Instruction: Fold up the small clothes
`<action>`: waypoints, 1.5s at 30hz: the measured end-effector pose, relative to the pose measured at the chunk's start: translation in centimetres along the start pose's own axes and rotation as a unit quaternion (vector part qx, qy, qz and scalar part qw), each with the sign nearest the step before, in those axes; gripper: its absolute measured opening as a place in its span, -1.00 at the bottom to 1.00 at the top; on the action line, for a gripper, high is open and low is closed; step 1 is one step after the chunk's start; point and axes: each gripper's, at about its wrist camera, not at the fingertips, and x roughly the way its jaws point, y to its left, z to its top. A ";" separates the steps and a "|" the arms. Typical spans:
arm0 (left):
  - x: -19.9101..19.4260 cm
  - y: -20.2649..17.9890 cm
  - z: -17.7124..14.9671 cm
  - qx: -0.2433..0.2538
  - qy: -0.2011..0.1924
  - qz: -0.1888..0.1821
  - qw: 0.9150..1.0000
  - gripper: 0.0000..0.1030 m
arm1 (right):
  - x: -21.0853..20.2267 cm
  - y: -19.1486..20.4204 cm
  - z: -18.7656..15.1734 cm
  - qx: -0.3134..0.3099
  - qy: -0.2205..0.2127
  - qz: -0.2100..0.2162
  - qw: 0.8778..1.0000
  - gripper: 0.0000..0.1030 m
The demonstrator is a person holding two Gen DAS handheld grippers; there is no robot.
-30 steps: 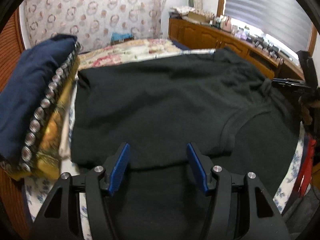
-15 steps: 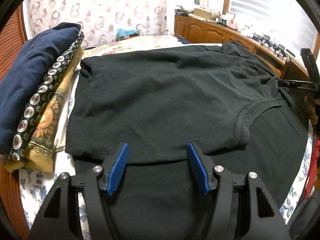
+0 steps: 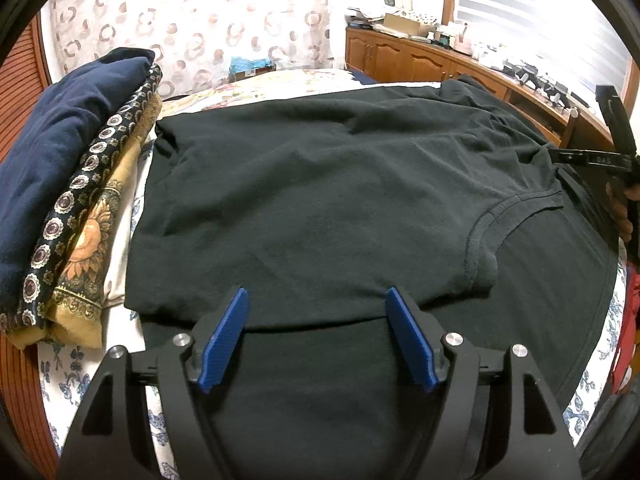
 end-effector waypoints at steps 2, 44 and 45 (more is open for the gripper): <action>0.0 0.0 0.0 0.000 0.000 0.001 1.000 0.42 | 0.5 0.4 0.3 -0.007 -0.002 -0.011 1.000 0.19; -0.3 7.5 0.2 -0.104 0.000 0.066 0.992 -0.14 | 1.6 1.7 -0.4 -0.057 -0.012 -0.060 0.996 0.21; -0.2 7.4 0.5 -0.096 0.001 0.067 0.993 -0.35 | 1.6 1.7 -0.4 -0.057 -0.012 -0.060 0.996 0.21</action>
